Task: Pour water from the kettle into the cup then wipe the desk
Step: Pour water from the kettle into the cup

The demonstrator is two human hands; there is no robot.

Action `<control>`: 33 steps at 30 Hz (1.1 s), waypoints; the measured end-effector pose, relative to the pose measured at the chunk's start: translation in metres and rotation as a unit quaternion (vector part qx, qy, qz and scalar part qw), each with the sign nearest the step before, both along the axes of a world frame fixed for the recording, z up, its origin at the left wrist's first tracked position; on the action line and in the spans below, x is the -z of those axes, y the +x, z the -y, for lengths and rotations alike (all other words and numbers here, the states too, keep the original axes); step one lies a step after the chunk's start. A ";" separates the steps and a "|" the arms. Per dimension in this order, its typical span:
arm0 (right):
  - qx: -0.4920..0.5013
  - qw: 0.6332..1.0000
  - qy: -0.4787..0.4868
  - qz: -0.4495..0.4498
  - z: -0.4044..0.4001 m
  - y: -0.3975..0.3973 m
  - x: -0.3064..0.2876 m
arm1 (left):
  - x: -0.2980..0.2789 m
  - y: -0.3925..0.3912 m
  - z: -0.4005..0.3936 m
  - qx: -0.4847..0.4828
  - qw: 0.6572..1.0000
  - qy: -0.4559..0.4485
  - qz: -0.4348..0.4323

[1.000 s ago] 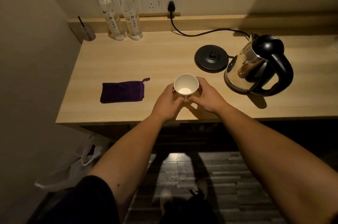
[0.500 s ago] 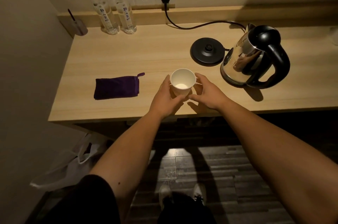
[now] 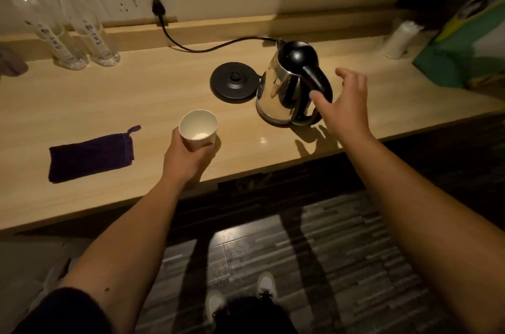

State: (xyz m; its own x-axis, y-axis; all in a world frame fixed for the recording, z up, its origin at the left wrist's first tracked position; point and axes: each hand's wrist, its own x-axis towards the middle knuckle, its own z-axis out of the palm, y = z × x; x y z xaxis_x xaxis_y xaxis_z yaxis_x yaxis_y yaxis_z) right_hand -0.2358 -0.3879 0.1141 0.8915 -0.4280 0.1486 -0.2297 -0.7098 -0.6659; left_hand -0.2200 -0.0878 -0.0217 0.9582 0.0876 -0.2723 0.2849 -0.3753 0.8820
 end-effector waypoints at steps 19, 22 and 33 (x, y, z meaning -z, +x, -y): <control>-0.122 0.976 0.169 -0.066 0.013 0.015 -0.012 | -0.004 -0.002 -0.004 -0.008 0.999 0.030 0.008; -0.171 0.973 0.129 -0.082 0.005 0.016 -0.034 | -0.006 -0.002 -0.003 -0.007 1.000 0.028 0.005; -0.331 0.928 -0.054 -0.164 -0.050 0.029 -0.073 | -0.004 -0.003 -0.005 0.012 1.000 0.025 0.009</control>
State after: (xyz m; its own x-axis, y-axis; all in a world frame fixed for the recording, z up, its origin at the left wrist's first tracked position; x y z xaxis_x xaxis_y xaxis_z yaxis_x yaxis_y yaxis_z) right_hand -0.2063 -0.3382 0.1873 0.9583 0.2320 -0.1669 0.1036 -0.8262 -0.5537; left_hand -0.2233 -0.0828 -0.0178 0.9648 0.0774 -0.2514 0.2600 -0.4248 0.8672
